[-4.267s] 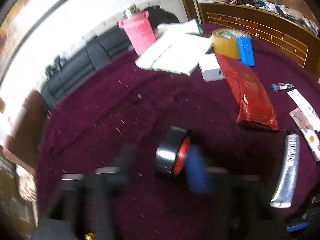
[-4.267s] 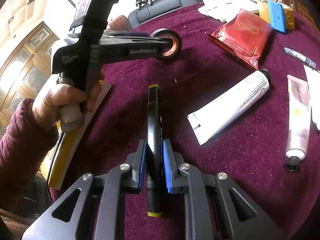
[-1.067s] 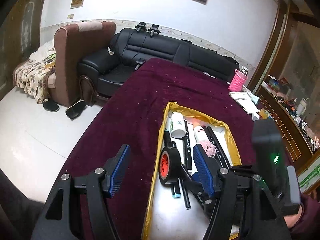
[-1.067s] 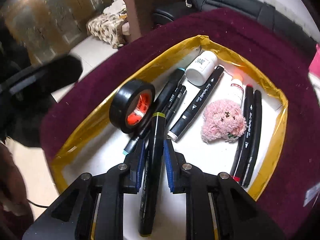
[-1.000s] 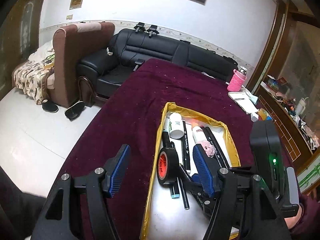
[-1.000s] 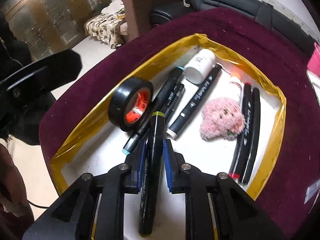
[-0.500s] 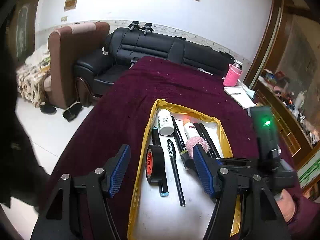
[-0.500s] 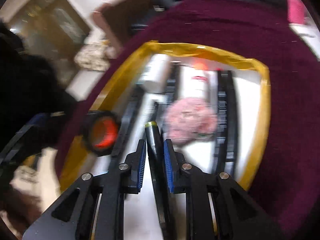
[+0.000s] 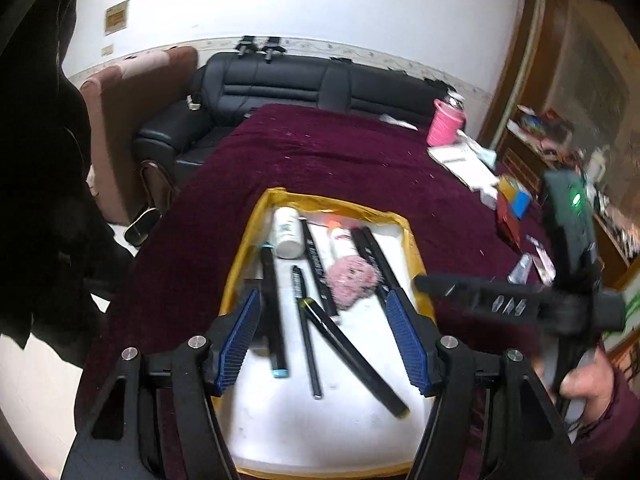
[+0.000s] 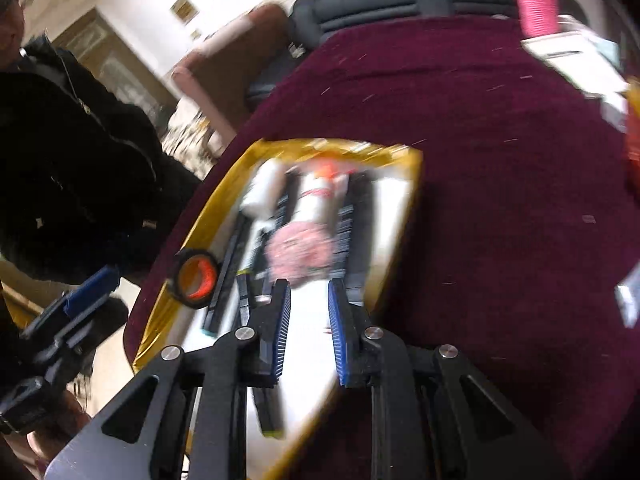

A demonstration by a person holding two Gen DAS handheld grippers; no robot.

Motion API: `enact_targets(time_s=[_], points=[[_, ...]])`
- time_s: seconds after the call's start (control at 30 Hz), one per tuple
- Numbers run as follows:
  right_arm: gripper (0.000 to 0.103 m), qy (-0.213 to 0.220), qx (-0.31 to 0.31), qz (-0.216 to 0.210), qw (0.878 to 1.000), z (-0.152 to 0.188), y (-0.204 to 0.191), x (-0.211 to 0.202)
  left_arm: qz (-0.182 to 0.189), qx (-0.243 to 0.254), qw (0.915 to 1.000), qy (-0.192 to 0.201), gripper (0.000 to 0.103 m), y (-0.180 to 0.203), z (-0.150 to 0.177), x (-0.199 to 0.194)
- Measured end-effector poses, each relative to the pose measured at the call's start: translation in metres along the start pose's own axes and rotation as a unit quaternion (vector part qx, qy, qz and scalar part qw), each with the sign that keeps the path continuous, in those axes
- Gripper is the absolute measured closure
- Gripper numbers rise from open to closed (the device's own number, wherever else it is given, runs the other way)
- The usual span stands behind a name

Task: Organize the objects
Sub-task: 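Withdraw both grippers from the box toward the white tubes, then grasp the silver blue-printed tube with the left gripper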

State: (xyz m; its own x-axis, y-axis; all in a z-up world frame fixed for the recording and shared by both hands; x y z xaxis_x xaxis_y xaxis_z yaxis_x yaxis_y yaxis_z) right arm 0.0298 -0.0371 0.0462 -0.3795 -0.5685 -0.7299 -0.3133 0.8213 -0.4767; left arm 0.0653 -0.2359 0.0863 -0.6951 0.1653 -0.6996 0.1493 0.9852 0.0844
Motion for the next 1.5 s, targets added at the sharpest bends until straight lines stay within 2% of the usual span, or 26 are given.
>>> enact_targets(time_s=[0.17, 0.27, 0.43, 0.57, 0.7, 0.8, 0.9, 1.1, 1.33, 1.5], points=[[0.084, 0.053, 0.018, 0.039, 0.998, -0.001, 0.056, -0.059, 0.012, 0.040, 0.9990, -0.013, 0.039, 0.043, -0.003, 0.002], [0.077, 0.084, 0.044, 0.080, 0.992, -0.003, 0.097, -0.088, 0.027, 0.064, 0.9975, -0.015, 0.039, 0.073, -0.005, 0.002], [0.075, 0.122, 0.122, 0.136, 0.976, 0.008, 0.182, -0.132, 0.065, 0.095, 0.9929, -0.030, 0.039, 0.125, -0.010, 0.014], [0.075, 0.135, 0.173, 0.158, 0.963, 0.025, 0.230, -0.162, 0.083, 0.124, 0.9877, -0.046, 0.039, 0.164, -0.013, 0.025], [0.075, 0.139, 0.191, 0.160, 0.958, 0.030, 0.253, -0.175, 0.106, 0.143, 0.9823, -0.059, 0.039, 0.206, -0.019, 0.035], [0.075, 0.143, 0.187, 0.153, 0.960, 0.023, 0.257, -0.170, 0.123, 0.157, 0.9777, -0.065, 0.039, 0.243, -0.023, 0.048], [0.075, 0.146, 0.173, 0.144, 0.963, 0.012, 0.259, -0.158, 0.125, 0.182, 0.9727, -0.071, 0.039, 0.272, -0.023, 0.067], [0.075, 0.181, 0.165, 0.156, 0.957, -0.002, 0.277, -0.151, 0.105, 0.228, 0.9624, -0.103, 0.040, 0.314, -0.019, 0.118], [0.075, 0.218, 0.199, 0.129, 0.947, 0.012, 0.317, -0.165, 0.093, 0.276, 0.9535, -0.078, 0.040, 0.339, -0.030, 0.161], [0.075, 0.184, 0.255, 0.084, 0.946, 0.017, 0.342, -0.152, 0.081, 0.310, 0.9442, -0.079, 0.040, 0.358, -0.031, 0.193]])
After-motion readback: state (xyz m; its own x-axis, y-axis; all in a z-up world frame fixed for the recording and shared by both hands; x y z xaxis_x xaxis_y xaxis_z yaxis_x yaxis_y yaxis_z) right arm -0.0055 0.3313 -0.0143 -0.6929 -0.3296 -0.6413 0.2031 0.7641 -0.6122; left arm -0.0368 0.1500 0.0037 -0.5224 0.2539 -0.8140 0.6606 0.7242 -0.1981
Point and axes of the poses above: each gripper's, at about its wrist camera, not at the fingertips, and x roughly the way its jaws point, y to its right, z to its underside, the point moved 3 cm from there along x, roughly the way its jaws point, and after that the axes turned 4 degrees about x, right-handed, at the moved point
